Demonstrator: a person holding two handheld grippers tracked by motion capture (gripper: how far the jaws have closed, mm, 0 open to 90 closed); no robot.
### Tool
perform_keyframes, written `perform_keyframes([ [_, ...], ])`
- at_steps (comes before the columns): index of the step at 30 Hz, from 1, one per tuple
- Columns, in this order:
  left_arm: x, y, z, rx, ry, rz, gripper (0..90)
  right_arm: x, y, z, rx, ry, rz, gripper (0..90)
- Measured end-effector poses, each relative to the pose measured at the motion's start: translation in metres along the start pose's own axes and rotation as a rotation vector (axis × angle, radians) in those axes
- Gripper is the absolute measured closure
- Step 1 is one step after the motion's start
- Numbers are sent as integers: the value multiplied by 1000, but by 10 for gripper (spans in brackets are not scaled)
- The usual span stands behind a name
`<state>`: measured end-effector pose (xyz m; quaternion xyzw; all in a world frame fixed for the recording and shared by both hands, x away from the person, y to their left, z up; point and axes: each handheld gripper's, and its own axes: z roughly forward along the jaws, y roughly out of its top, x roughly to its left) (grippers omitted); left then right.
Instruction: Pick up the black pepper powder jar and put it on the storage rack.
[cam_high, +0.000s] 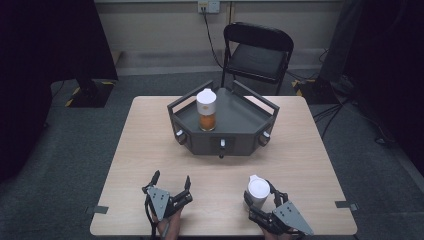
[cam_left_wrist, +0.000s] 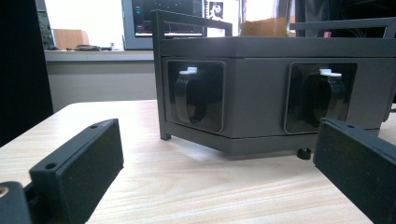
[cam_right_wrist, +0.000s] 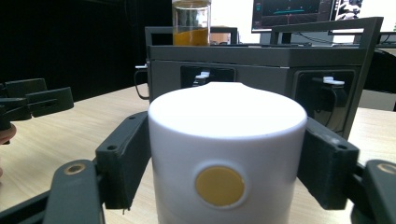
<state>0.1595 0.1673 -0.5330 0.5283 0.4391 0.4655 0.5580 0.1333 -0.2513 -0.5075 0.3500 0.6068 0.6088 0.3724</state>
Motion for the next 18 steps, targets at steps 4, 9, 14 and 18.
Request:
perform_keyframes([
  [4, 0, 0, 0, 0, 0, 0, 7, 0, 1, 1, 5, -6, -7, 276],
  [9, 0, 0, 0, 0, 0, 0, 7, -2, 2, 1, 12, 1, -9, 294],
  [14, 0, 0, 0, -1, 0, -1, 8, -3, 3, 1, 18, 5, -13, 298],
  [18, 0, 0, 0, -1, 0, 0, 8, -3, 3, 1, 20, 6, -8, 300],
])
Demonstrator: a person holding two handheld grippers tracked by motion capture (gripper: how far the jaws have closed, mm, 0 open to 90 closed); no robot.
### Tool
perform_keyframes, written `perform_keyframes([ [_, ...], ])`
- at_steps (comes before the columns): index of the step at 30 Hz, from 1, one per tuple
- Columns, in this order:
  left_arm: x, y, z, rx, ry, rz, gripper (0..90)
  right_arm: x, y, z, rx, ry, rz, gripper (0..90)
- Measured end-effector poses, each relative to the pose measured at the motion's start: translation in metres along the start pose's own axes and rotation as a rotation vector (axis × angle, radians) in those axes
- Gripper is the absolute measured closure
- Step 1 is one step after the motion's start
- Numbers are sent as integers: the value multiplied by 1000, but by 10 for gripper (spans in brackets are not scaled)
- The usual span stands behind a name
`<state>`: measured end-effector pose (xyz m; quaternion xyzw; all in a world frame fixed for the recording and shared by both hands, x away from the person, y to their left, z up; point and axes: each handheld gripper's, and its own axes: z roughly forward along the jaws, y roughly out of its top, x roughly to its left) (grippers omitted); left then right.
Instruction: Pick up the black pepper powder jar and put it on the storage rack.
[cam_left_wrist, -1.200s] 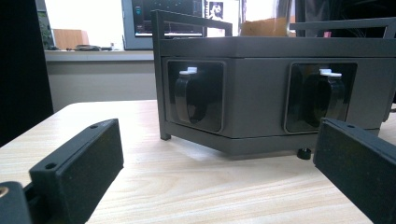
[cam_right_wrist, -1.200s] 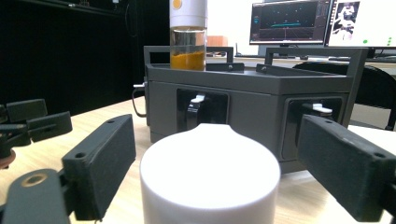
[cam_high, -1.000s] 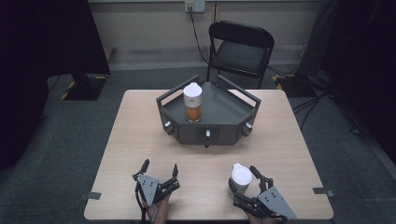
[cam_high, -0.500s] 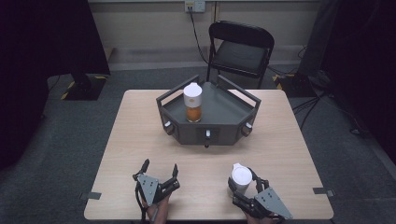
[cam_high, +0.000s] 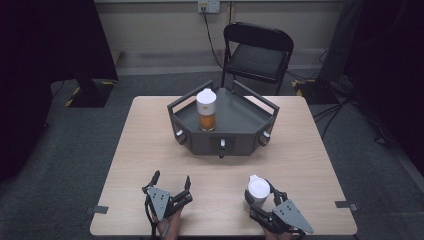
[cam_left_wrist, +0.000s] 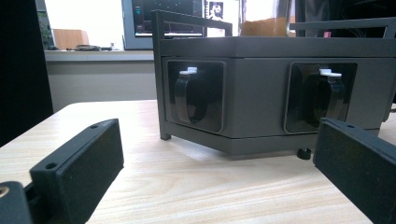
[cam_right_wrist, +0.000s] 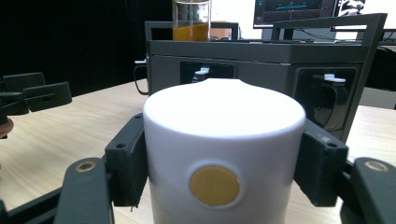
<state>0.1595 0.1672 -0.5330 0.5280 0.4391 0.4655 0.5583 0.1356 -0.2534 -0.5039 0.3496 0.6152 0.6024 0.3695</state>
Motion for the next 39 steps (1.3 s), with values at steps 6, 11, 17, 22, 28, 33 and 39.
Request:
perform_keyframes([
  [6, 0, 0, 0, 0, 0, 0, 7, 2, 0, 0, -2, -10, 2, 302],
  [11, 0, 0, 0, 0, 0, 0, 7, 0, 3, -1, 9, -2, 8, 303],
  [17, 0, 0, 0, 0, 0, 0, 8, 0, 7, -1, 8, 2, 14, 303],
  [22, 0, 0, 0, 0, 0, 0, 8, -2, 11, 2, 14, 8, 12, 303],
  [28, 0, 0, 0, 0, 0, 0, 8, -1, 16, 4, 16, 12, 14, 303],
  [33, 0, 0, 0, 0, 1, 0, 8, -1, 25, 7, 21, 6, 9, 303],
  [39, 0, 0, 0, 0, 0, 0, 8, -2, 34, 10, 29, 9, 10, 303],
])
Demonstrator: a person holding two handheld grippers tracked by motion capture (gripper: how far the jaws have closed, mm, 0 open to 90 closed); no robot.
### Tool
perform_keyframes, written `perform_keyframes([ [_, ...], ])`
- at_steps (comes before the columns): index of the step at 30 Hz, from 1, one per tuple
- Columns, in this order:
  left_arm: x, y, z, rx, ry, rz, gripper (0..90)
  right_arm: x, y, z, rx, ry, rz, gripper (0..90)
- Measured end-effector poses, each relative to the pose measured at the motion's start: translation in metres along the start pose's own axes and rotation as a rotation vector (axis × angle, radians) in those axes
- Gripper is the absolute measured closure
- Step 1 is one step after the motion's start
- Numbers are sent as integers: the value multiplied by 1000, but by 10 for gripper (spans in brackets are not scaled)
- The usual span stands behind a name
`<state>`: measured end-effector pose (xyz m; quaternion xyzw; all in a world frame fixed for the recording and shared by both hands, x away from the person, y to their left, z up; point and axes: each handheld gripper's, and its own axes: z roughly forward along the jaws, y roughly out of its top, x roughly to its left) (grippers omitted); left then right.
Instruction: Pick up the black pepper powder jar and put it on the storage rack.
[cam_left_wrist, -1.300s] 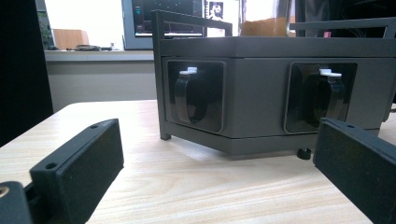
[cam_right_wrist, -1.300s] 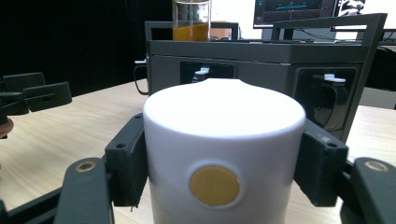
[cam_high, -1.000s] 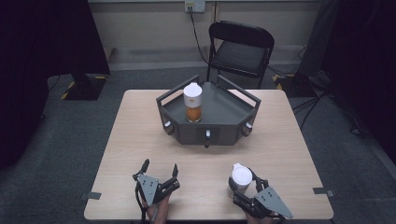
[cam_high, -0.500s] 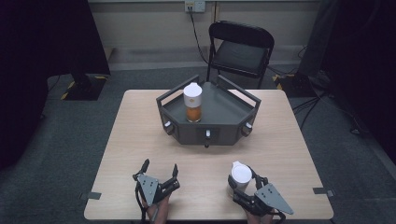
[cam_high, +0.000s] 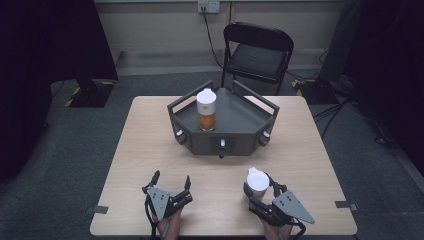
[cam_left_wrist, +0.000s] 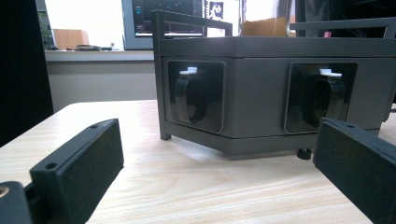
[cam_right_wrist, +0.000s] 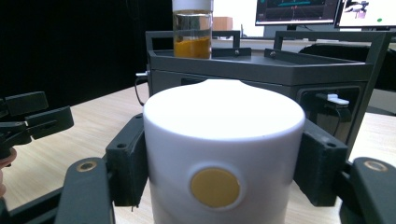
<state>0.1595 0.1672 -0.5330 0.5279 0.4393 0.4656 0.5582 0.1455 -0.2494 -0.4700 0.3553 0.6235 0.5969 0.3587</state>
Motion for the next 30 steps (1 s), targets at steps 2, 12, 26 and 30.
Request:
perform_keyframes([
  [2, 0, 0, 0, 0, 0, 0, 8, -1, 1, 1, -2, 0, 3, 304],
  [12, 0, 0, 0, 0, 0, 0, 9, -3, 14, 6, -5, -14, 0, 303],
  [26, 0, 0, 0, 0, 0, 0, 8, -9, 42, 18, -16, -5, -31, 304],
  [30, 0, 0, 0, 0, 0, 0, 8, -10, 46, 22, -26, 0, -27, 303],
])
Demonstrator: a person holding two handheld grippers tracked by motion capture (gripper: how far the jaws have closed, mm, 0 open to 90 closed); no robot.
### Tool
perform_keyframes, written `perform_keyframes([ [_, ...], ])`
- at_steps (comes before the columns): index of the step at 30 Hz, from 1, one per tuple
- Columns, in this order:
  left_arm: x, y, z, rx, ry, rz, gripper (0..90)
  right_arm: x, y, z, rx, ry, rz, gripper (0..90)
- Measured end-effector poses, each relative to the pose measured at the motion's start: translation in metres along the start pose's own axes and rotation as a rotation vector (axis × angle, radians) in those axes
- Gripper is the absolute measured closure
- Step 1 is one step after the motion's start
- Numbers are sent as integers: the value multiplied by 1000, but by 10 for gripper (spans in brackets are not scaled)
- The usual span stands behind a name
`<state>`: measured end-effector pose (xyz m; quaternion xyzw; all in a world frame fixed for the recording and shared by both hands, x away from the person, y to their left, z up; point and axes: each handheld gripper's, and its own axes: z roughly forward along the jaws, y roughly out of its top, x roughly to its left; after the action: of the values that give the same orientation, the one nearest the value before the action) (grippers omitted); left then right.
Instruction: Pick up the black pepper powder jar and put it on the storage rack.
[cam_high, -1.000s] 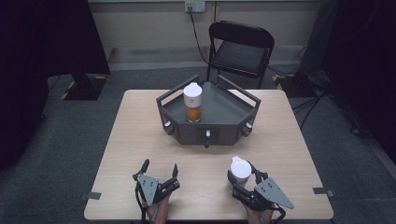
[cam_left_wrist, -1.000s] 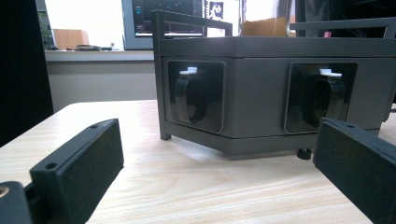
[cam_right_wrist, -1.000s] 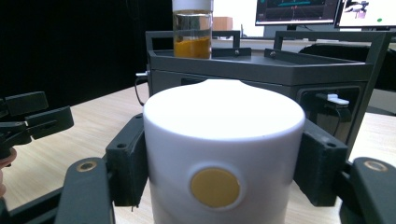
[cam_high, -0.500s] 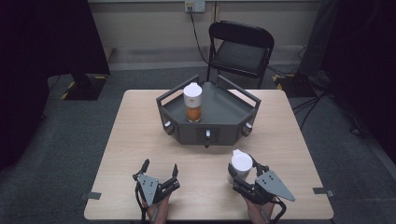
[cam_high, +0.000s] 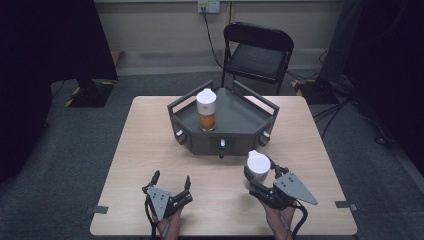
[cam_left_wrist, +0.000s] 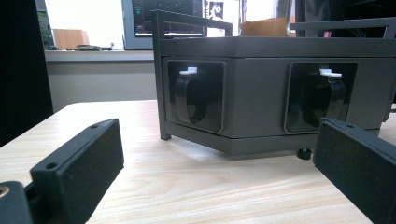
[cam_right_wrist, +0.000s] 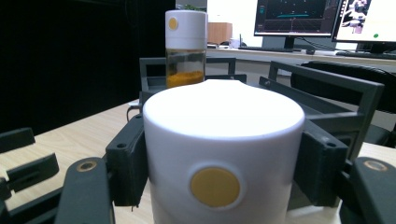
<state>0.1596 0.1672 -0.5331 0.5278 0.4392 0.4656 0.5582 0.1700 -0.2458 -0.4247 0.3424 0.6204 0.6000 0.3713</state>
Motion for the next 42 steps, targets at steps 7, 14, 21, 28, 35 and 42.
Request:
perform_keyframes([
  [7, 0, 0, 0, 0, 0, 0, 8, -2, 11, 8, -15, 7, -21, 303],
  [14, 0, 0, 0, 0, 0, 0, 8, -7, 21, 22, -14, 20, -29, 304],
  [21, -1, 0, 0, 1, 4, 0, 9, -8, 30, 33, -7, 13, -28, 304],
  [28, -1, 0, 0, 1, 3, 0, 9, -11, 42, 41, -34, 21, -32, 303],
  [35, -1, 0, 0, 1, 4, 0, 9, -10, 54, 52, -49, 22, -61, 303],
  [42, -1, 0, 0, 1, 3, 0, 11, -11, 63, 67, -61, 21, -69, 303],
])
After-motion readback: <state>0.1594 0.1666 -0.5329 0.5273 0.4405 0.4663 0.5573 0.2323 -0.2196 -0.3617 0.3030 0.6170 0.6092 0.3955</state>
